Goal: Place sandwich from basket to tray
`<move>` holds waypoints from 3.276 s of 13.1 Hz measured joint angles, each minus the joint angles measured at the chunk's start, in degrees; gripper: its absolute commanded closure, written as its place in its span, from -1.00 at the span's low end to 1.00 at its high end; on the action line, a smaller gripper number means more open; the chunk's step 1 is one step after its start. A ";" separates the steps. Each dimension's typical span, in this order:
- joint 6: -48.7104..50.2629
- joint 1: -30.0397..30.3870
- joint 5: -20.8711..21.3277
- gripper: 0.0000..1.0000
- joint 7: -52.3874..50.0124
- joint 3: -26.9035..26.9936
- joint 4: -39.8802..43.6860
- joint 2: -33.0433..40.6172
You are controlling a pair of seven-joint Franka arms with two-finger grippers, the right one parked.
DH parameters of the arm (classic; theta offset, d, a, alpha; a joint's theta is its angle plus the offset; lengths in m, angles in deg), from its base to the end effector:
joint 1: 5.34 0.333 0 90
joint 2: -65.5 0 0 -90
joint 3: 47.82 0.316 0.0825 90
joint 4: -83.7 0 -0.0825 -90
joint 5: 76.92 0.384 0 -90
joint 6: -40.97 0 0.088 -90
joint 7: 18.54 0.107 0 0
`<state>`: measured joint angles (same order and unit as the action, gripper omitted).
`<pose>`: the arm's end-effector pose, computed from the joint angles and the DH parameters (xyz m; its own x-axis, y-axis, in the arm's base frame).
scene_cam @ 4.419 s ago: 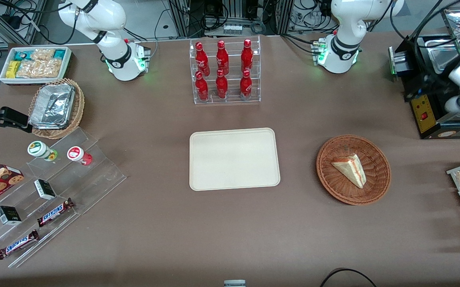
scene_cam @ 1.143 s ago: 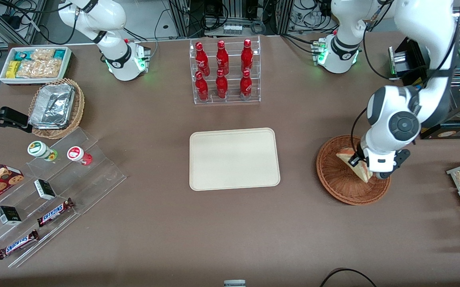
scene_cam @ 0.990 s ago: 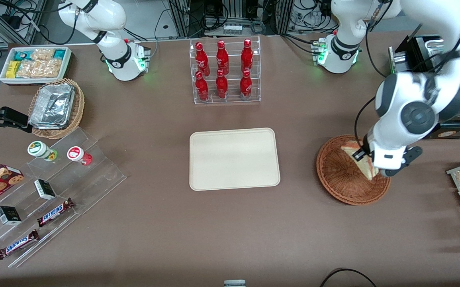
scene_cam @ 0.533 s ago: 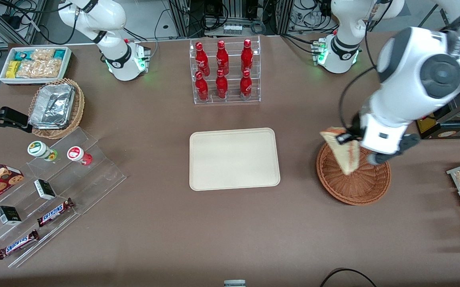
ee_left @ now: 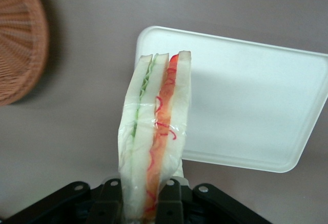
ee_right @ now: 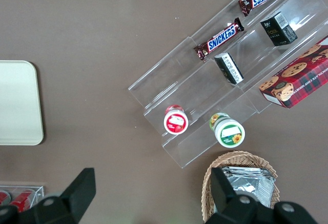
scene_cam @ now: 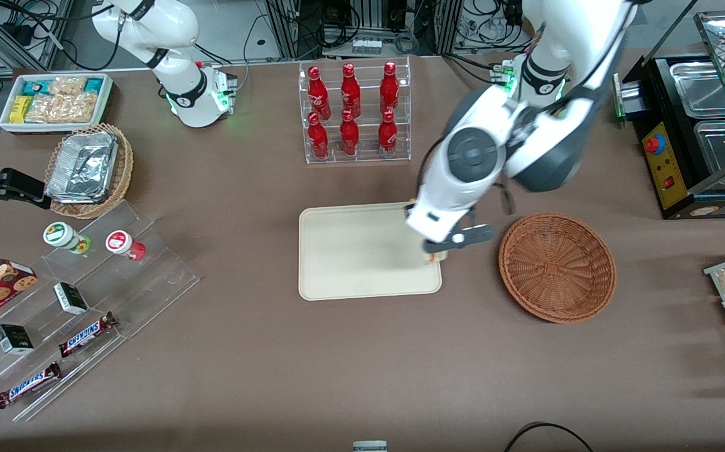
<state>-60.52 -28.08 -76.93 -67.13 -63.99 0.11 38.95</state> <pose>0.5422 -0.3999 0.4151 0.9655 0.1863 -0.1818 0.1862 -0.9823 -0.0177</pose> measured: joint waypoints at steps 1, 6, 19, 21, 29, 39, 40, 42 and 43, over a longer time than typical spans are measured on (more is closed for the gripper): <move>-2.45 -1.48 0.28 1.00 -0.06 0.00 0.13 -2.28; -13.58 -7.45 4.65 1.00 -3.88 0.05 0.56 -11.80; -13.99 -10.77 9.81 -1.00 -7.30 0.28 3.87 -17.06; -9.44 -10.00 9.79 -1.00 -7.76 0.47 5.96 -13.83; 9.43 2.11 5.31 -1.00 -5.68 0.86 7.52 3.87; 28.66 22.76 2.73 -1.00 21.86 1.30 5.38 20.49; 28.92 24.06 2.59 -1.00 23.78 1.30 4.08 21.83; 29.00 26.14 1.91 -1.00 27.84 1.38 1.40 24.19; 29.00 26.67 1.66 -1.00 29.51 1.99 0.28 25.08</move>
<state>-31.51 -1.40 -75.27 -37.61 -61.99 0.39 64.02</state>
